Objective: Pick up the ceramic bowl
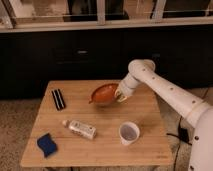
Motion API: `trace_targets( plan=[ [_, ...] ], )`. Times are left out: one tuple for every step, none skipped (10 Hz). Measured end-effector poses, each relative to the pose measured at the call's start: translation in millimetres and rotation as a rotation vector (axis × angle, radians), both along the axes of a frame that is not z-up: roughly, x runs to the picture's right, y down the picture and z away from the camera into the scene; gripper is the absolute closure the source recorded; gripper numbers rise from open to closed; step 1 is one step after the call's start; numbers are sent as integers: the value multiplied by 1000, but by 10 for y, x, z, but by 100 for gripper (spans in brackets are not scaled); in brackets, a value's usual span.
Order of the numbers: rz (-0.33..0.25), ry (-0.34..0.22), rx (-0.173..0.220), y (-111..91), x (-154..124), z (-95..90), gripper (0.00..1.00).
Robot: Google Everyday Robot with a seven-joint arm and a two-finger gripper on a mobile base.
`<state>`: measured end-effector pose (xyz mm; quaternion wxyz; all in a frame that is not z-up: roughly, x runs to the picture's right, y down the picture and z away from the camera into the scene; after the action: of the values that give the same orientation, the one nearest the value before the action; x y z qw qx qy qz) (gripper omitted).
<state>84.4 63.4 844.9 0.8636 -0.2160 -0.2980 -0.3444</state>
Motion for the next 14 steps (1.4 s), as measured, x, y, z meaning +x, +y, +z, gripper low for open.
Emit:
trace_targets(
  plan=[
    [0, -1, 0, -13, -4, -8, 100],
    [-1, -1, 1, -22, -6, -12, 100],
    [-1, -1, 1, -33, -6, -19, 100],
    [-1, -2, 1, -41, -7, -23, 100],
    [-1, -2, 2, -55, -12, -29, 100],
    [-2, -3, 2, -58, -18, -30, 100],
    [-2, -4, 2, -65, -20, -32, 100],
    [-2, -4, 3, -73, -19, -36, 100],
    [-3, -4, 3, -80, -21, -39, 100],
    [-3, -5, 3, -86, -26, -40, 100],
    [-4, -5, 5, -102, -32, -47, 100],
    [-5, -6, 5, -103, -33, -45, 100],
    [-5, -6, 5, -107, -33, -45, 100],
    [-5, -6, 5, -111, -33, -48, 100]
  ],
)
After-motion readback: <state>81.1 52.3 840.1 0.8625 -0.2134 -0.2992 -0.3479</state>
